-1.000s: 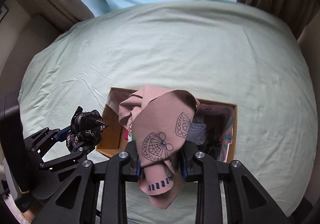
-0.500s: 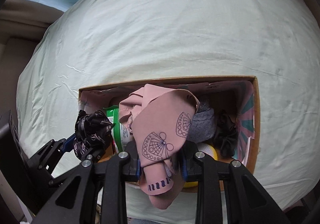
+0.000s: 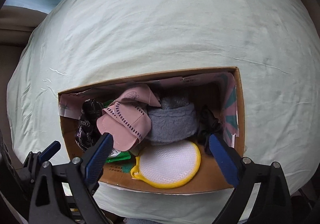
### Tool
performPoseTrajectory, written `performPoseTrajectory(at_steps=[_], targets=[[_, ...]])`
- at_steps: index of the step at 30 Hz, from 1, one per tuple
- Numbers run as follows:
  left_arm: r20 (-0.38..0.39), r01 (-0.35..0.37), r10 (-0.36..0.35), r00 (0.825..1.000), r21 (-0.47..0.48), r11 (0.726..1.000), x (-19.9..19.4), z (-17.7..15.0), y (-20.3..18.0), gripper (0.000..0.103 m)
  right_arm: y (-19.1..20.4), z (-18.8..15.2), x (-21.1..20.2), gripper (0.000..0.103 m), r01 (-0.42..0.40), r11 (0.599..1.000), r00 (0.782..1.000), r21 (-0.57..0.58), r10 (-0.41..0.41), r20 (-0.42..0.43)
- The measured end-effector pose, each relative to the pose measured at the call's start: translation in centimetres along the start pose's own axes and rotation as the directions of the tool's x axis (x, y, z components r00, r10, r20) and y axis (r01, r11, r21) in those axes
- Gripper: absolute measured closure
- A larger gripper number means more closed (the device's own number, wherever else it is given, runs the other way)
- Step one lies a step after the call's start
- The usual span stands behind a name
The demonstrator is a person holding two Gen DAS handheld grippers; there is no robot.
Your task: Organize soft objects
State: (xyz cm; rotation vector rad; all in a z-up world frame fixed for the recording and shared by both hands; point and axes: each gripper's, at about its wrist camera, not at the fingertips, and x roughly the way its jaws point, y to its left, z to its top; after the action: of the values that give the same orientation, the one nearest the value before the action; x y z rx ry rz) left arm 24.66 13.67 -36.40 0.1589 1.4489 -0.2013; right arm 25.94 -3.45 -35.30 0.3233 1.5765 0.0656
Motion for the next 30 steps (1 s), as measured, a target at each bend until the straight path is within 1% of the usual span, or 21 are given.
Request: performPoseTrajectory(at_steps=[6, 9, 12, 14, 18, 21, 23, 25, 26, 27, 28, 29, 30], targets=[[0.026, -0.008, 0.008, 1.0, 0.002, 1.0, -1.5, -0.4, 0.2, 0.0, 0.1, -0.7, -1.7, 0.007, -0.016, 1.0, 0.999, -0.013, 0.016, 0.035], [0.052, -0.015, 0.015, 0.999, 0.001, 1.0, -3.1, -0.7, -0.1, 0.0, 0.4, -1.2, -2.9, 0.007, -0.023, 0.999, 0.998, -0.023, 0.024, 0.06], [0.101, -0.053, 0.054, 0.993, -0.01, 0.999, -5.5, -1.3, -0.1, 0.0, 0.9, -2.0, -4.7, 0.007, -0.026, 0.998, 0.995, -0.053, 0.031, 0.091], [0.132, -0.056, 0.059, 0.99, -0.026, 0.998, -7.2, -1.6, -0.3, 0.0, 1.1, -2.7, -6.5, 0.007, -0.027, 0.996, 0.991, -0.08, 0.037, 0.128], [0.217, -0.068, 0.081, 0.973, -0.063, 0.996, -11.8, -2.7, -0.2, 0.0, 1.5, -4.0, -10.2, 0.007, -0.014, 0.991, 0.979, -0.131, 0.04, 0.199], [0.287, -0.083, 0.106, 0.952, -0.091, 0.992, -15.3, -3.6, -0.4, 0.0, 1.5, -5.3, -13.8, 0.007, 0.001, 0.984, 0.96, -0.177, 0.049, 0.275], [0.337, -0.074, 0.109, 0.935, -0.113, 0.991, -18.0, -4.3, -0.4, 0.0, 1.3, -6.2, -16.6, 0.007, 0.017, 0.979, 0.941, -0.202, 0.053, 0.333], [0.385, -0.054, 0.104, 0.917, -0.138, 0.989, -20.7, -4.8, -0.5, 0.0, 0.8, -7.4, -20.0, 0.007, 0.025, 0.977, 0.915, -0.212, 0.063, 0.399], [0.414, -0.045, 0.104, 0.904, -0.149, 0.988, -22.1, -5.2, -0.7, 0.0, 0.6, -7.8, -21.2, 0.007, 0.023, 0.977, 0.904, -0.214, 0.072, 0.422], [0.445, -0.037, 0.104, 0.889, -0.158, 0.987, -23.6, -5.5, -0.9, 0.0, 0.3, -8.5, -23.1, 0.007, 0.023, 0.975, 0.884, -0.219, 0.082, 0.46], [0.477, -0.029, 0.106, 0.872, -0.166, 0.986, -25.3, -5.8, -1.1, 0.0, 0.1, -9.1, -24.4, 0.007, 0.031, 0.975, 0.869, -0.221, 0.084, 0.488], [0.5, -0.025, 0.109, 0.859, -0.171, 0.985, -26.6, -6.1, -1.4, 0.0, -0.1, -9.8, -26.0, 0.007, 0.043, 0.974, 0.848, -0.224, 0.083, 0.524], [0.524, -0.022, 0.113, 0.844, -0.177, 0.984, -27.9, -6.4, -1.6, 0.0, -0.2, -10.3, -27.1, 0.007, 0.053, 0.973, 0.832, -0.225, 0.081, 0.548]])
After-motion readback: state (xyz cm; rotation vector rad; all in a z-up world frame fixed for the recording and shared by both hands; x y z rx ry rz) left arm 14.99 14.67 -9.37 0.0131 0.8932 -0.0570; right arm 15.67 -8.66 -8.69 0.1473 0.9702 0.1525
